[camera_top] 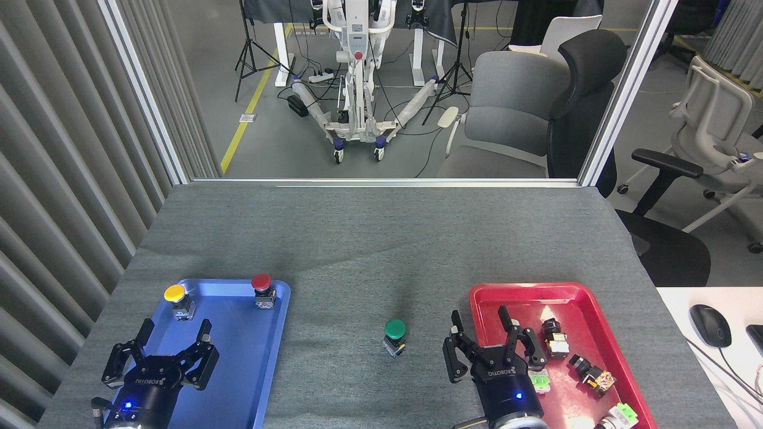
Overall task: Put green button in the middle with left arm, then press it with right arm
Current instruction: 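Move the right gripper from the red tray toward the green button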
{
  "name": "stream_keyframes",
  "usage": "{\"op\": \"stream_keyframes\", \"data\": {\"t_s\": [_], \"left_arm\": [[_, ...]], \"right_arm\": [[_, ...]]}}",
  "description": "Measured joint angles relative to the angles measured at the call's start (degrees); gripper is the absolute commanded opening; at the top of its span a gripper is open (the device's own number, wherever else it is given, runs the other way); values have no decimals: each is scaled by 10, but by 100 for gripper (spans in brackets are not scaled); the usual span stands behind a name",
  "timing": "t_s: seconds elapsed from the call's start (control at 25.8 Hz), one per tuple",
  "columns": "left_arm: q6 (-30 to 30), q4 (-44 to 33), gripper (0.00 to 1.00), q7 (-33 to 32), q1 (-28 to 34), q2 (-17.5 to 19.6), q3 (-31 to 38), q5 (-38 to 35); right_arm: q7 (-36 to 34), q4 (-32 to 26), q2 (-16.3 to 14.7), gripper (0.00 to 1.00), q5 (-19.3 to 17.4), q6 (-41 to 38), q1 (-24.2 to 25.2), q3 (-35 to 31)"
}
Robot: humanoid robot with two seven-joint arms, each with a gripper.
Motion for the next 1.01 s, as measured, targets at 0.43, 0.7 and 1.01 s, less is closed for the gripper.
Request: {"op": "stream_keyframes", "data": {"t_s": [0.43,0.7,1.01], "left_arm": [[-6,-9,99,0,23,1,23,1],[-10,-19,99,1,45,2,25,1],[-20,-20,99,1,53,2,28,1]], "right_arm": [[55,35,26,2,0,-4,-47,55],[60,115,55,0,1,4,-103,99],[60,207,77,2,1,14,-146,114]]}}
